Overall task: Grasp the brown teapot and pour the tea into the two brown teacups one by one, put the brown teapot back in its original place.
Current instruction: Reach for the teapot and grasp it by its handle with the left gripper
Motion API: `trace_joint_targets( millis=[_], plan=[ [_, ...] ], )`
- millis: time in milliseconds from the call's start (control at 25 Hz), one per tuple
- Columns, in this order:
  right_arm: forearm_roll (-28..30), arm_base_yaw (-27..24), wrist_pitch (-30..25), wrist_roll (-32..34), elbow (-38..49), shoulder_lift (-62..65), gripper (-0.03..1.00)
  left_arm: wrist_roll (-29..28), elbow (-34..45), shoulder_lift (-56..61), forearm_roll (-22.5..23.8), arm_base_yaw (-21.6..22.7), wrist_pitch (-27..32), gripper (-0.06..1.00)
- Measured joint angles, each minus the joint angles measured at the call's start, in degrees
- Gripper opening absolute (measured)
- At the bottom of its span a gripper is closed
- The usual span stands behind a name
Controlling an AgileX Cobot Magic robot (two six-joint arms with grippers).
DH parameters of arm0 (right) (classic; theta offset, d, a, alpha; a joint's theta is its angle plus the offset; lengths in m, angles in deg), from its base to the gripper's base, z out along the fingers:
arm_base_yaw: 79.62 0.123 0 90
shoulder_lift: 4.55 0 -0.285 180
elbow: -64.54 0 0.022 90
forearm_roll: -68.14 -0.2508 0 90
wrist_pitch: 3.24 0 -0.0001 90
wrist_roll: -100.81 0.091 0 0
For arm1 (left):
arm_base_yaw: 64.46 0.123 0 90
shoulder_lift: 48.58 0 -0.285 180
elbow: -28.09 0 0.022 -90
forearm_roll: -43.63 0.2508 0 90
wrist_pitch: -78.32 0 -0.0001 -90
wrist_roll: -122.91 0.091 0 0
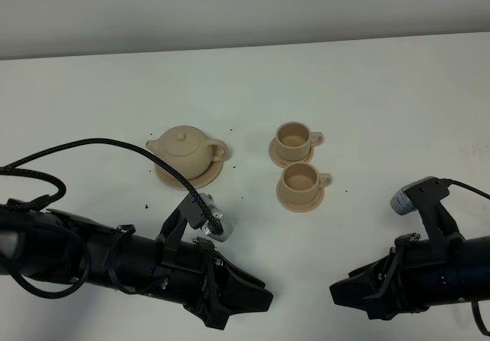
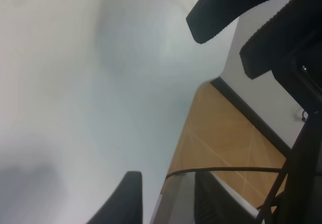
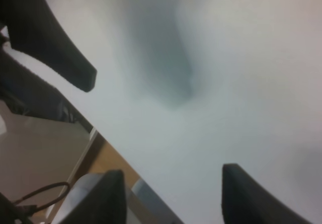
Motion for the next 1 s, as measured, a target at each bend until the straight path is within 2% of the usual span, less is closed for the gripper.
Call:
trace_joint_targets(
  millis=[440,520,600,680,800,920,1000],
  plan=[
    [0.00,0.00,0.00,0.06,0.00,0.13,0.46,-0.06,0.00,0.00,0.00,0.00,0.00,0.30],
    [0.69,0.00,0.26,0.33,0.02,1.36,0.46,-0.06,0.00,0.00,0.00,0.00,0.00,0.30],
    [3.76,0.00,1.13,3.08,-0.37,4.15,0.46,-0.06,0.00,0.00,0.00,0.00,0.05,0.30],
    [9.03,0.00,2.69,8.96,-1.21,7.71,0.46,-0.06,0.00,0.06,-0.05,0.00,0.12,0.30],
    [20.32,0.00,4.31,23.30,-2.85,14.45,0.46,-0.06,0.00,0.85,-0.15,0.00,0.12,0.30],
    [35.11,0.00,3.80,39.59,-4.98,21.58,0.46,-0.06,0.00,2.14,-0.55,0.00,0.19,0.30],
    [46.70,0.00,1.55,50.62,-6.63,26.29,0.46,-0.06,0.00,2.77,-1.30,0.00,0.19,0.30]
  ],
)
